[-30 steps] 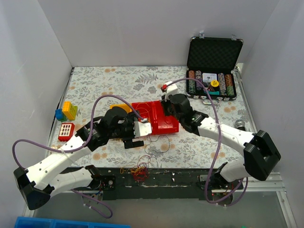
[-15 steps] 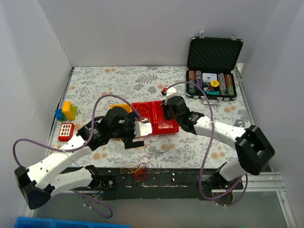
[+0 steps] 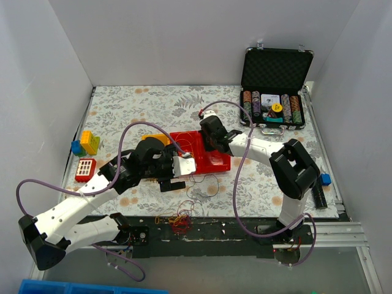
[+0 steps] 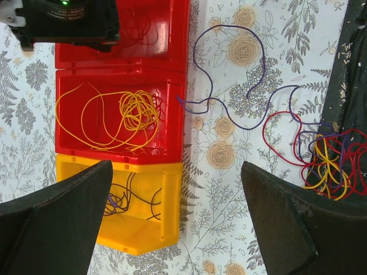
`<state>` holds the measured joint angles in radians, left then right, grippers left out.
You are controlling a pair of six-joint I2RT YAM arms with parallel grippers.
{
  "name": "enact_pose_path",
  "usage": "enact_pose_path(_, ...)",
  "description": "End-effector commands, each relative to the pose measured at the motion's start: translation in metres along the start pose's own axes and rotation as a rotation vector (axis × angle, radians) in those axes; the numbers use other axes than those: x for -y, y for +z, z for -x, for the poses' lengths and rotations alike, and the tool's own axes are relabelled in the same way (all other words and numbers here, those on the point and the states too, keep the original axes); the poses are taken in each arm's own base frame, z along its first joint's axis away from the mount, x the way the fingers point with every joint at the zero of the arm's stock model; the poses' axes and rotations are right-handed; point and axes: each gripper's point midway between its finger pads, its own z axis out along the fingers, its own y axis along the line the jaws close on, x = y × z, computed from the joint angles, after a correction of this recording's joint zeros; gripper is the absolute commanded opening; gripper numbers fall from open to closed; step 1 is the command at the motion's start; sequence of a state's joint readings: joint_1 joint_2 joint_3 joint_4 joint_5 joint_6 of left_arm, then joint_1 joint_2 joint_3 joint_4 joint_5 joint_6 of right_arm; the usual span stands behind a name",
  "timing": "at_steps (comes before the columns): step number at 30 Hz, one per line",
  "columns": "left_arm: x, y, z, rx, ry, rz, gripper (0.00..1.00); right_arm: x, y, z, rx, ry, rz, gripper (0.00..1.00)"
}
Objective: Untangle the cables
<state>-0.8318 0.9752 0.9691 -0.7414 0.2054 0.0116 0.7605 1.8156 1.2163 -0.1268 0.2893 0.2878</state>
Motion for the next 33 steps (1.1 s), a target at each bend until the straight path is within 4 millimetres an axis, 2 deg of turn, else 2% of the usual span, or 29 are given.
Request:
enact_pose_path(1, -0.002, -0.010, 0.006, 0.032, 0.010, 0.017, 0.96, 0.009, 0.003, -0.012, -0.040, 0.038, -0.041, 0.01)
enact_pose_path(5, -0.001, -0.010, 0.005, 0.031, 0.005, 0.016, 0.96, 0.011, 0.010, -0.019, -0.069, 0.054, -0.034, 0.01)
enact_pose_path(8, 0.001, -0.010, 0.006, 0.032, -0.044, 0.010, 0.98, 0.007, 0.009, -0.009, -0.067, 0.069, -0.003, 0.03)
enact_pose_path(12, 0.005, -0.009, 0.005, 0.020, -0.059, -0.012, 0.98, 0.000, -0.005, 0.015, -0.026, 0.071, 0.034, 0.23)
enact_pose_path(15, 0.008, -0.007, 0.001, 0.002, -0.063, -0.031, 0.98, -0.003, -0.021, 0.024, -0.005, 0.078, 0.056, 0.34)
enact_pose_path(19, 0.012, -0.007, -0.002, -0.004, -0.056, -0.044, 0.98, -0.005, -0.047, 0.034, 0.044, 0.094, 0.096, 0.42)
enact_pose_path(22, 0.012, -0.006, -0.004, -0.010, -0.058, -0.047, 0.98, -0.006, -0.067, 0.044, 0.098, 0.106, 0.134, 0.53)
enact_pose_path(30, 0.010, -0.006, 0.003, -0.004, -0.077, -0.051, 0.98, -0.005, -0.104, 0.044, 0.133, 0.099, 0.168, 0.56)
enact_pose_path(32, 0.012, -0.007, 0.002, -0.009, -0.083, -0.062, 0.98, -0.017, -0.118, 0.037, 0.161, 0.058, 0.216, 0.56)
enact_pose_path(33, 0.015, -0.007, 0.000, -0.015, -0.091, -0.074, 0.98, -0.029, -0.129, 0.031, 0.173, 0.031, 0.259, 0.56)
